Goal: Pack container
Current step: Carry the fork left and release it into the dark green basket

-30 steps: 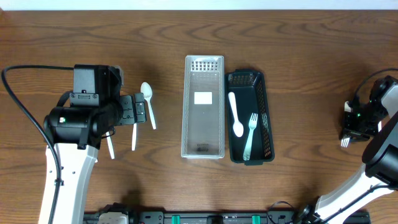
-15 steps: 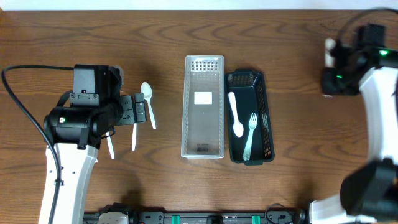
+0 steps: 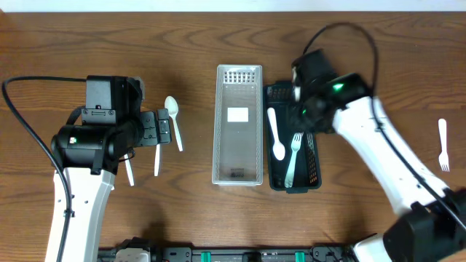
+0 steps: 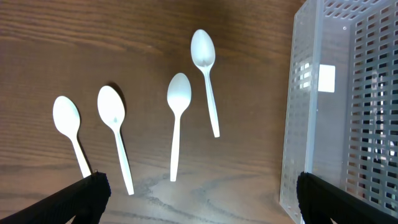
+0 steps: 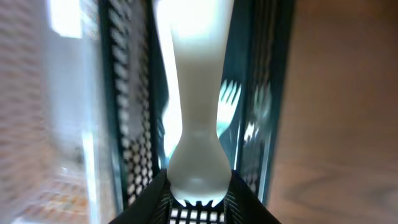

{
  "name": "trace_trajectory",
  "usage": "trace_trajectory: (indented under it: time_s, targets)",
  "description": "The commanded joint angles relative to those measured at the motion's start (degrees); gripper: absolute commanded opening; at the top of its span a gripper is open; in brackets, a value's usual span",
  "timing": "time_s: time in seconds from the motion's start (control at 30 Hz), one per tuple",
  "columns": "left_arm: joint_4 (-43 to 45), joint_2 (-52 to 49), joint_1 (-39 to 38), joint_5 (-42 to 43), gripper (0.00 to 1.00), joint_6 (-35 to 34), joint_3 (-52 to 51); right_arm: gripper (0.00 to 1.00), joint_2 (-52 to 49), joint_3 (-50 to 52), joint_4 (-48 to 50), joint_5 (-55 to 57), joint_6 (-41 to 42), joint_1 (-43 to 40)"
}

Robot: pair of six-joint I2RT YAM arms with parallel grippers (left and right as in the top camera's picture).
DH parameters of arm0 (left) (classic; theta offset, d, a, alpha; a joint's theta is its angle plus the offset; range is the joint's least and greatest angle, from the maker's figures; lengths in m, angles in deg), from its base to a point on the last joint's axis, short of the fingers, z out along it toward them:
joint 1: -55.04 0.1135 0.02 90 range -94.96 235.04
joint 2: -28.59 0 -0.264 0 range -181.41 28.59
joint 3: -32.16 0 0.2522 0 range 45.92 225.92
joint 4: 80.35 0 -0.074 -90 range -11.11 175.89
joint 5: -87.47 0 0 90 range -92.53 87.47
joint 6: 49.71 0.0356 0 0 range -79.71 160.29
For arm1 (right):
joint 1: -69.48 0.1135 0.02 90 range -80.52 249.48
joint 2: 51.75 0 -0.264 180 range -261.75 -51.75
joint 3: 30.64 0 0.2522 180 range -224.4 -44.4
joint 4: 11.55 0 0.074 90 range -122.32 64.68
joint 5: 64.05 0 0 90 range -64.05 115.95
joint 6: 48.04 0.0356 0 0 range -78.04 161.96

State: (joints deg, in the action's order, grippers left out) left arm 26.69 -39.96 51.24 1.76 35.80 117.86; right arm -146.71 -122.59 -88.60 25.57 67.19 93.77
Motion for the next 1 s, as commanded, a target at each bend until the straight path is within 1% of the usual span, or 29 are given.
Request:
trace_trajectory:
  time_s: [0.0,0.07,0.1,0.17,0.2,0.23,0.27,0.3,0.4,0.5,0.57,0.67,0.77,0.87,0.97]
  targets:
    - [-0.1,-0.3,0.2,-0.5,0.98,0.1,0.9,0.15,-2.4,6.2,2.8,0.9,7.4,1.7]
    - [-0.1,-0.3,0.2,-0.5,0.98,0.1,0.9,0.18,-3.2,9.3,5.1,0.7,7.3,2.3]
    - [-0.1,-0.3,0.2,-0.5,0.98,0.1,0.9,0.21,-3.4,10.6,6.2,0.7,7.3,2.5]
    - [-0.1,-0.3,0.2,-0.5,0.98,0.1,0.9,0.23,-3.9,12.2,7.7,0.7,7.3,2.8]
    - [-0.1,-0.3,0.2,-0.5,0.98,0.1,0.9,0.25,-4.0,12.5,8.1,0.8,7.3,2.8]
    - [-0.1,-0.3,0.2,-0.5,0.98,0.1,0.9,0.3,-4.0,12.5,8.4,0.8,7.2,2.8]
    - [-0.1,-0.3,0.2,-0.5,0.98,0.1,0.9,0.38,-4.0,12.3,8.9,0.8,6.1,2.8]
    - [-0.1,-0.3,0.2,-0.5,0.98,0.1,0.9,0.43,-3.9,11.8,9.2,0.8,4.8,2.8]
    - [-0.2,-0.3,0.2,-0.5,0.98,0.1,0.9,0.47,-3.9,7.4,8.3,1.0,0.2,2.2]
    - [-0.2,-0.3,0.2,-0.5,0.98,0.1,0.9,0.62,-3.7,-1.7,4.9,2.6,-3.3,0.3]
    - [-0.2,-0.3,0.2,-0.5,0.98,0.1,0.9,0.66,-3.4,-7.8,2.0,5.0,-4.7,-2.0]
    - [-0.2,-0.3,0.2,-0.5,0.98,0.1,0.9,0.72,-3.0,-17.6,-2.1,6.4,-8.2,-8.3]
    - [-0.2,-0.3,0.2,-0.5,0.98,0.1,0.9,0.78,-3.0,-24.0,-4.8,6.4,-12.1,-18.1]
    - [-0.2,-0.3,0.2,-0.5,0.98,0.1,0.9,0.86,-3.0,-24.6,-5.2,5.9,-16.0,-28.6]
    - [-0.2,-0.3,0.2,-0.5,0.98,0.1,0.9,0.9,-3.8,-23.2,-5.0,6.0,-22.4,-38.2]
